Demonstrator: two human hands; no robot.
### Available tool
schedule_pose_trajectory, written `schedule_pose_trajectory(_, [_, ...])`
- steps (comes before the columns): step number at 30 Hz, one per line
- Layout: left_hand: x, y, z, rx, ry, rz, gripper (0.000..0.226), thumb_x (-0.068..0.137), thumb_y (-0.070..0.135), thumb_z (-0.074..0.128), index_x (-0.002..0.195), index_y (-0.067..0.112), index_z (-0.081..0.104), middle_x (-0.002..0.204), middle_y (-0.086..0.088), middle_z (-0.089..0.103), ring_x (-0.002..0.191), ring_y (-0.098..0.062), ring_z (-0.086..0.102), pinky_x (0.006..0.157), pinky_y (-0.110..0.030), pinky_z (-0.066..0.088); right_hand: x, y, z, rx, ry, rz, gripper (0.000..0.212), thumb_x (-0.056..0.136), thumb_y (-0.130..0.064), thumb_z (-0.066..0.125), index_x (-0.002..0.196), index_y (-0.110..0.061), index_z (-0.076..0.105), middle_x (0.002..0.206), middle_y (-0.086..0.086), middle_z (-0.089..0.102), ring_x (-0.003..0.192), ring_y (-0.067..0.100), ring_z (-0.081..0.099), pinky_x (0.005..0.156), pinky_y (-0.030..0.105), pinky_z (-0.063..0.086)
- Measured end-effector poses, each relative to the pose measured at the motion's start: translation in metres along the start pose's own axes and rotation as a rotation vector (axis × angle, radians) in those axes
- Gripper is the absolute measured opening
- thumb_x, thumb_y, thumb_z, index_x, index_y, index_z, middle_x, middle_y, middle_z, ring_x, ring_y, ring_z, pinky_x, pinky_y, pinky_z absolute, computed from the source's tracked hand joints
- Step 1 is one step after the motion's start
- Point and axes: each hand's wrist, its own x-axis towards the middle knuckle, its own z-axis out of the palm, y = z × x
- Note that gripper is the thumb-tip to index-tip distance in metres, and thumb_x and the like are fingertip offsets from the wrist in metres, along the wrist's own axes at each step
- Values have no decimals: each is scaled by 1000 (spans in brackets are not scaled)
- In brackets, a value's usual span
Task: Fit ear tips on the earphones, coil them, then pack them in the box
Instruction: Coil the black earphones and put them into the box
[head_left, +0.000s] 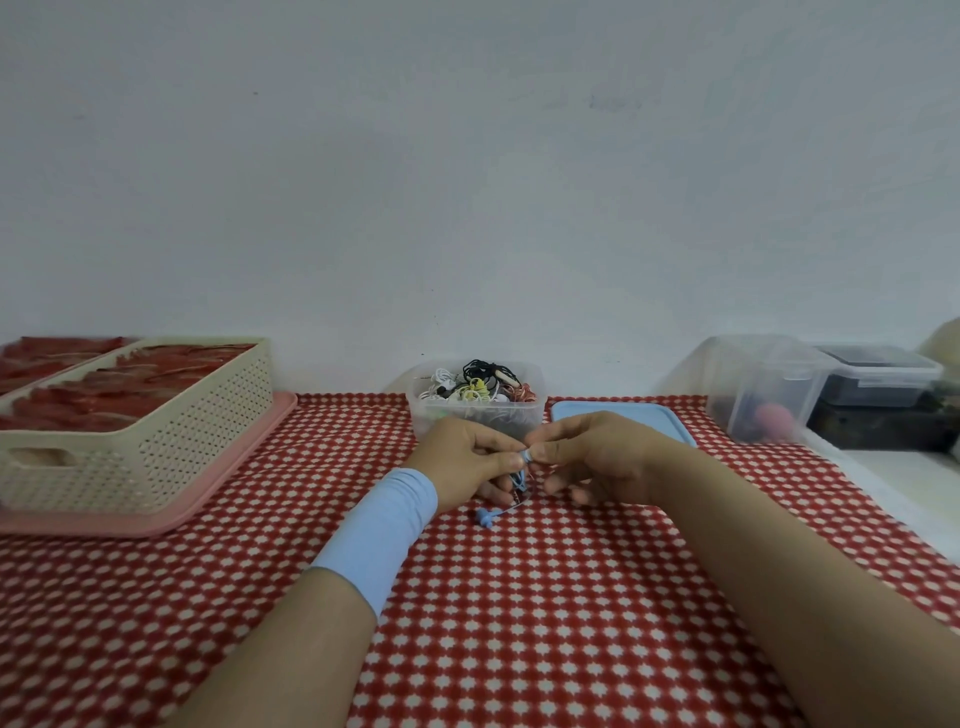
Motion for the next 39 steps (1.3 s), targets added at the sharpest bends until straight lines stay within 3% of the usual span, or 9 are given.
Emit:
schedule_pose_trajectory(3, [-1, 2, 1, 7, -19, 8, 12, 89, 6, 68, 99, 11, 73, 69, -4, 69, 57, -13, 68, 61, -23, 58, 0, 2, -2, 0, -32, 20, 12, 93, -9, 70, 104, -12, 75, 78, 2, 75, 63, 13, 68, 45, 22, 48])
schedule_pose_trajectory(8, [-1, -1, 3, 18, -4, 19, 16, 89, 3, 68, 104, 6, 72, 67, -2, 69, 58, -14, 68, 64, -27, 60, 0, 5, -2, 16, -39, 40, 10, 91, -9, 71, 98, -13, 76, 77, 1, 76, 59, 12, 68, 44, 21, 50])
schedule_pose_trajectory(11, [3, -4, 3, -29, 28, -2, 17, 88, 9, 70, 105, 8, 73, 74, -7, 72, 65, -17, 69, 69, -34, 62, 1, 6, -1, 18, -13, -58, 10, 93, -11, 70, 101, -11, 77, 79, 5, 74, 63, 15, 69, 45, 23, 52])
schedule_pose_trajectory(15, [4, -7, 3, -89, 38, -54, 19, 88, 15, 71, 106, 7, 74, 93, -16, 74, 65, -16, 70, 68, -34, 62, -2, 5, -2, -113, 26, -205, 13, 95, -12, 69, 105, -11, 77, 85, 5, 78, 68, 19, 71, 48, 26, 55])
schedule_pose_trajectory(19, [4, -7, 3, -135, 32, -74, 14, 89, 15, 70, 102, 11, 73, 93, -16, 73, 67, -17, 70, 72, -38, 62, -3, 4, -2, -160, 35, -254, 14, 95, -12, 69, 105, -9, 78, 90, 5, 79, 67, 17, 71, 50, 27, 56])
schedule_pose_trajectory(23, [5, -8, 2, -146, 18, -68, 21, 89, 14, 70, 109, 7, 72, 90, -13, 72, 68, -15, 69, 72, -37, 62, -1, 6, -3, -90, 33, -246, 14, 93, -11, 71, 106, -8, 76, 95, 14, 77, 69, 18, 71, 49, 27, 56])
schedule_pose_trajectory(29, [2, -7, 2, -141, -16, -45, 17, 88, 11, 70, 104, 12, 73, 99, -24, 71, 69, -18, 69, 72, -34, 62, -2, 6, -7, 27, -78, -111, 14, 95, -8, 67, 105, -4, 75, 78, 5, 74, 67, 14, 68, 48, 24, 55])
schedule_pose_trajectory(35, [3, -8, 3, -106, -9, -16, 18, 88, 12, 70, 106, 11, 74, 90, -20, 70, 65, -15, 68, 71, -34, 62, 0, 7, -6, 44, -79, -77, 12, 96, -8, 64, 97, -9, 76, 71, 2, 73, 62, 13, 66, 46, 23, 53])
schedule_pose_trajectory(39, [5, -9, 3, -66, 12, -16, 19, 89, 9, 69, 108, 9, 73, 73, -8, 70, 64, -17, 69, 71, -35, 62, 2, 8, -3, 2, -31, -58, 8, 95, -12, 68, 95, -12, 76, 72, 1, 73, 60, 13, 67, 45, 24, 53])
